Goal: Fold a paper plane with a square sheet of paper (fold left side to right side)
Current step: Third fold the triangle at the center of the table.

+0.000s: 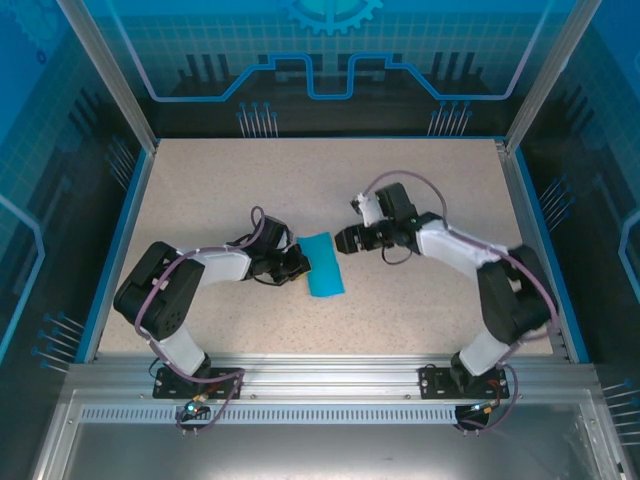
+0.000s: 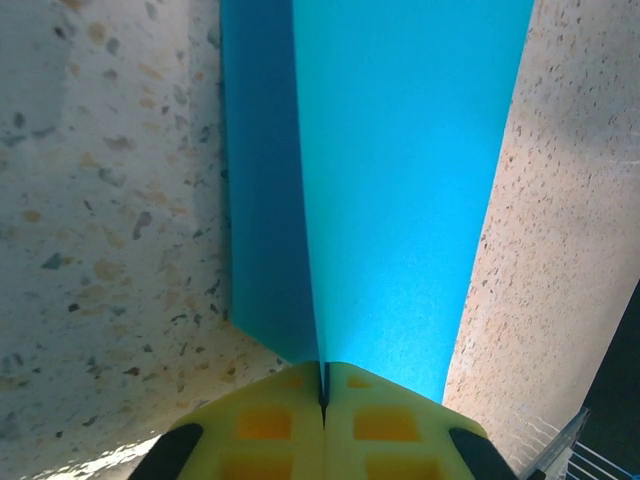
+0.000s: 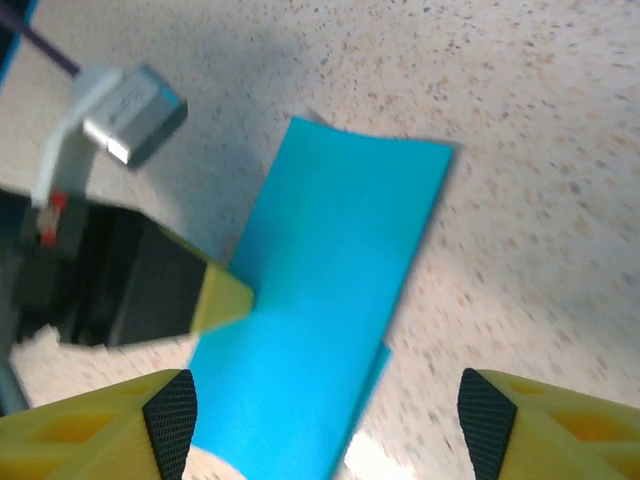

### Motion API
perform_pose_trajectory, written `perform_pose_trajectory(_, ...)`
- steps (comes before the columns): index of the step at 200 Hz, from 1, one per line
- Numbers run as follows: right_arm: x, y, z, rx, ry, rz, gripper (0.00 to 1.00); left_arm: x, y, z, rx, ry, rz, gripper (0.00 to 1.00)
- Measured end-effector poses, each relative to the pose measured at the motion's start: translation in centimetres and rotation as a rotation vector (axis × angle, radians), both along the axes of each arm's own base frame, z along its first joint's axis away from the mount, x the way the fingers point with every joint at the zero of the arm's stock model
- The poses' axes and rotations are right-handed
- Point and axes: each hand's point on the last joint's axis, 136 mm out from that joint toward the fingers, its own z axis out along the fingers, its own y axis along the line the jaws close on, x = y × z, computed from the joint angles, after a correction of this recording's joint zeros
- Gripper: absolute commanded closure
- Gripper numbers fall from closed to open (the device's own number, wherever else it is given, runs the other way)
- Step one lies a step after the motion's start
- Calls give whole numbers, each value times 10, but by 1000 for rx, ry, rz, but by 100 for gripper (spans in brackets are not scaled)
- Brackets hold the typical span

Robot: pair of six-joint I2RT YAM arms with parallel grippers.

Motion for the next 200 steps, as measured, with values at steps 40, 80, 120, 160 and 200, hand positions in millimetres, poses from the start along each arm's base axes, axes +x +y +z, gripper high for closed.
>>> perform_pose_trajectory(40, -86, 17, -22, -151, -205, 218, 25, 0, -1, 4, -7, -5, 2, 96)
perform_pose_trajectory(80, -122, 45, -39, -310, -394, 385, 26, 0, -1, 5, -8, -7, 2, 96)
perform_pose_trajectory(120, -125, 71, -66, -491, -540, 490, 27, 0, -1, 4, -7, -4, 2, 96)
perform_pose_trajectory(160, -107, 87, -76, -590, -632, 500, 39, -1, -1, 4, -4, 0, 1, 97)
perform_pose_trajectory(200, -91, 104, -66, -592, -691, 472, 53, -3, 0, 2, 2, 13, 1, 96)
